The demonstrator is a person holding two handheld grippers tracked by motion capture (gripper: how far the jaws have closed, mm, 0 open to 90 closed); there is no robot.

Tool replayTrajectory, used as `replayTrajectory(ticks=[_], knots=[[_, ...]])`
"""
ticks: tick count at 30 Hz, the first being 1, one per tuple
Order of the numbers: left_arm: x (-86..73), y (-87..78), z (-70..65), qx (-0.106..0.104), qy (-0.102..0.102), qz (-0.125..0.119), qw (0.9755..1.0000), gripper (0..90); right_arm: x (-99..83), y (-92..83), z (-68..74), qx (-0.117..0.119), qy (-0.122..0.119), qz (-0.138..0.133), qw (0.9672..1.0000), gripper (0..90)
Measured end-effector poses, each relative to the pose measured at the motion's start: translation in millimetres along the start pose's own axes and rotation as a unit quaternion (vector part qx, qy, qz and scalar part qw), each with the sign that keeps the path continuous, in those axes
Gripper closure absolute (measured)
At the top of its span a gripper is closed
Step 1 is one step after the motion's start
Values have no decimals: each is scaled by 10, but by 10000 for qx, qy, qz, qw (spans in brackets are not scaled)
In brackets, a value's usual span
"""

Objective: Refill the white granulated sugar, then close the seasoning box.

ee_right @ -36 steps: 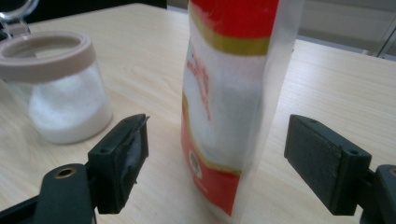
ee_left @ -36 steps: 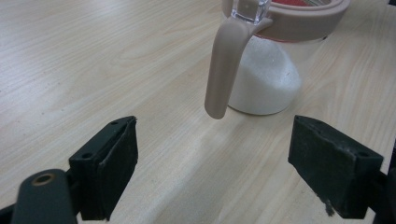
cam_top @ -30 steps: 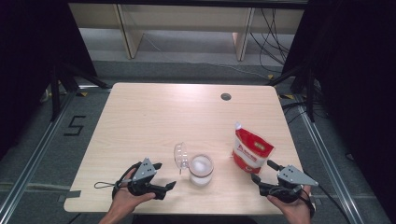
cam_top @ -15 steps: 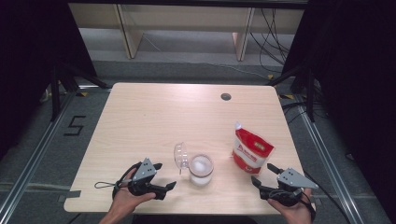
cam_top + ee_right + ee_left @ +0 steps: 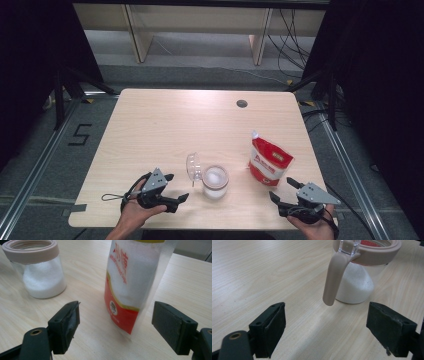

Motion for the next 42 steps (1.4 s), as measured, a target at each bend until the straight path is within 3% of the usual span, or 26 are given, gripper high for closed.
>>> replayTrajectory(ticks=[6,7,11,12,14,19,21,24,25,27,28,29,30,31,34,37,39,42], knots=[[21,13,-11,-46,-35,-65,10000,154,-19,-4,-12,-48,-15,31,10000,231],[16,6,1,-8,-22,-7,10000,155,-8,-1,-31,-63,-157,-8,9999,231],[20,3,7,25,-31,1,10000,156,-38,-19,-16,-89,31,78,9999,231],[24,3,12,2,-22,-11,10000,157,-29,-7,-34,-52,-118,62,9999,232],[30,11,10,18,-118,-46,9999,164,-45,-6,-19,-27,-51,129,9999,232],[29,-20,28,54,-104,14,9999,189,-43,15,-16,-33,-68,138,9999,234],[35,-51,27,38,-129,5,9999,281,-40,14,-22,-68,-56,147,9999,235],[80,-92,72,193,-105,-136,9997,391,-56,12,-1,-100,96,197,9997,236],[80,-92,72,193,-105,-136,9997,441,-27,18,-49,-132,-215,108,9996,236],[116,-115,90,297,-41,-230,9993,548,-30,22,-41,-105,-186,105,9997,236],[133,-124,77,282,-10,-271,9992,548,-32,16,-41,-102,-150,116,9998,236],[163,-137,56,260,17,-364,9990,653,-45,20,-21,-89,19,140,9999,236],[163,-137,56,260,17,-364,9990,694,-45,20,-21,-89,19,140,9999,236],[178,-151,49,300,75,-377,9988,694,-46,18,-15,-72,49,144,9999,236],[217,-176,17,320,284,-388,9983,831,-38,26,-25,-47,1,123,9999,237],[231,-174,-13,248,283,-364,9986,880,-53,24,-24,-118,64,166,9998,237],[255,-163,-41,228,198,-368,9989,890,-40,35,-38,-90,-44,137,9999,237],[329,-166,-62,184,298,-398,9986,892,-38,42,-29,-60,-56,124,9999,238]])
Point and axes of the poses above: each handheld gripper's, and its own axes: y roughly forward along the jaws, x roughly out of its top, z roughly to its left, the point moved 10 cm from there along y, roughly forward along the jaws, and after that the axes turned 7 degrees about x, right-handed, at the moved point
